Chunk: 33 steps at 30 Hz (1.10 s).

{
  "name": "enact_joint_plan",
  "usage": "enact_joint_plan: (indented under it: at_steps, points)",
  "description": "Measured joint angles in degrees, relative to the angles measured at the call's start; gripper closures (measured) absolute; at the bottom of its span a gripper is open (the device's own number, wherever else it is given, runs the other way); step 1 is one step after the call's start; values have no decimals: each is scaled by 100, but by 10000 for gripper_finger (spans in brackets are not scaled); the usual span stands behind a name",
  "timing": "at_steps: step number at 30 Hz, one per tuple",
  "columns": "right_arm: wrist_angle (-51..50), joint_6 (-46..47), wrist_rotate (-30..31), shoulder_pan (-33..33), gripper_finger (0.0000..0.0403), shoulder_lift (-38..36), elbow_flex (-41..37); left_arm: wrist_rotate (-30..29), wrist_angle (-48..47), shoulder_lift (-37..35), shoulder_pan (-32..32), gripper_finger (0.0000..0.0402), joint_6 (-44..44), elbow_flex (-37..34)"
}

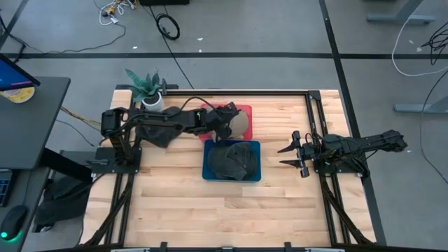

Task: Pick & Place hat
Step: Put the brown cap into the red bin

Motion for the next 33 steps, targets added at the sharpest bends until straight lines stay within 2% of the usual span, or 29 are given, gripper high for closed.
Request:
enact_joint_plan:
  at_steps: [4, 6, 9, 12, 17, 20, 23, 25, 29, 33]
  points:
    - [1, 1, 0, 0, 218, 0, 0, -1020, -16, 0, -155, 199, -479, 0]
    - [1, 1, 0, 0, 218, 0, 0, -1514, -59, -27, -206, 188, -1071, 0]
    - [1, 1, 0, 0, 218, 0, 0, -1719, -733, -265, -201, 186, -2251, 0]
    - [0, 1, 0, -1, 218, 0, 0, -1120, -1706, -622, -141, 195, -4054, 0]
    - [1, 1, 0, -1, 218, 0, 0, 855, -2691, -1267, 173, 219, -6997, 0]
    - [1, 1, 0, 0, 218, 0, 0, 1321, -2878, -1386, 339, 234, -8129, 0]
    - [1, 1, 0, -2, 218, -1, 0, 1372, -2938, -1355, 397, 251, -8678, -21]
    - [1, 1, 0, 0, 218, -1, 0, 1500, -2583, -1309, 393, 264, -8821, -195]
    - [1, 1, 0, -2, 218, -2, 0, 2238, -1569, -1294, 393, 295, -9017, -721]
    - [-1, 1, 0, -2, 218, -1, 0, 3026, -1238, -1296, 323, 337, -9347, -1007]
